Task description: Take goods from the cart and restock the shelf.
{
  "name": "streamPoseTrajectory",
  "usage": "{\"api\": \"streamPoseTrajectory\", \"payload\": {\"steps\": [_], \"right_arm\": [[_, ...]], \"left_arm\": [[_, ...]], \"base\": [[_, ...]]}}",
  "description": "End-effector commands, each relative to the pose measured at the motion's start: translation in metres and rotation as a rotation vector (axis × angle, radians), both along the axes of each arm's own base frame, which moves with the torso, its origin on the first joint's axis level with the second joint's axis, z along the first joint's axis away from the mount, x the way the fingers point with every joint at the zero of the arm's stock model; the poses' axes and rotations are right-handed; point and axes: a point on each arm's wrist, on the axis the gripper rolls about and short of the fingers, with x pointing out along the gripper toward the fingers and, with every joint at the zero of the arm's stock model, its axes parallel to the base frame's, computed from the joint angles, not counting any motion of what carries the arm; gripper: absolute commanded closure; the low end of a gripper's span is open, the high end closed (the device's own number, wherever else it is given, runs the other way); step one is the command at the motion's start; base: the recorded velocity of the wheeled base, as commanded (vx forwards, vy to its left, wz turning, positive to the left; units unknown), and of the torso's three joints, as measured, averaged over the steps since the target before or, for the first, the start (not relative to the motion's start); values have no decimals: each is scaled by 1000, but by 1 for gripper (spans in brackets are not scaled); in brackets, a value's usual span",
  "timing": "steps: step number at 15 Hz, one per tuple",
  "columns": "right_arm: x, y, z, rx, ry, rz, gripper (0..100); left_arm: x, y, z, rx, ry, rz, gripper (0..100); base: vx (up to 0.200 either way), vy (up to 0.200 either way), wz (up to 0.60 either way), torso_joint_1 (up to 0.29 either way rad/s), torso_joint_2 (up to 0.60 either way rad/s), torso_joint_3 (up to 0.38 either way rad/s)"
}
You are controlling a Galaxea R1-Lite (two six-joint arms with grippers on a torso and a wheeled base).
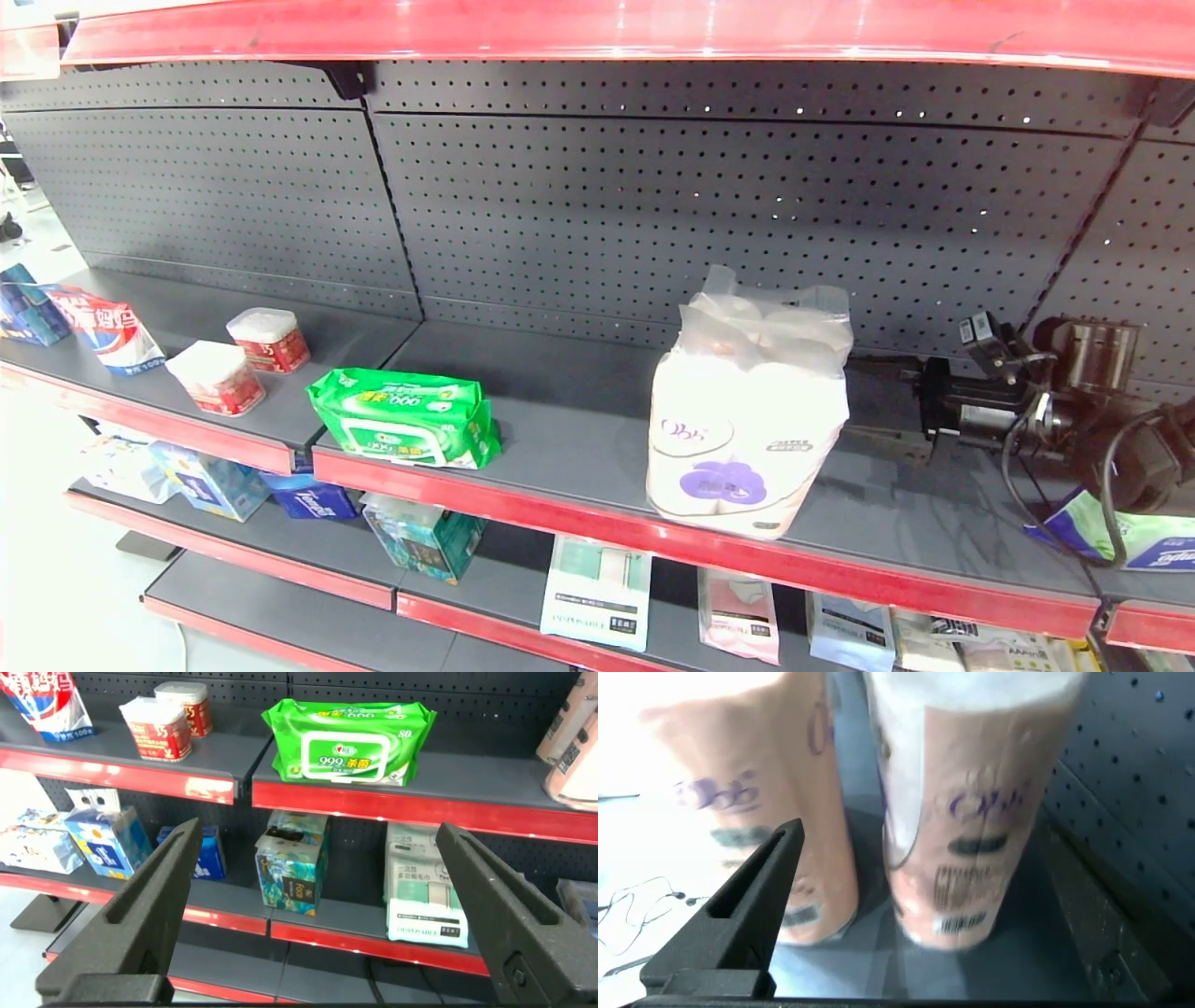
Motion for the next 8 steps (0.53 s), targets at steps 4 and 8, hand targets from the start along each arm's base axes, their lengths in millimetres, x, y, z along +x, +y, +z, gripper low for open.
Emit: {"api": "streamPoseTrajectory", "payload": {"steps": [4, 8], "right_arm": [[-34, -25, 8, -9, 54, -138, 0], [-74, -48, 38, -80, 14, -426, 0]], "left_arm": [[0, 0, 0, 1, 0, 1, 0], [0, 0, 0, 0, 0, 1, 0]], "base": [[0, 0, 0, 0, 0, 0], [0, 0, 0, 0, 0, 0]]}}
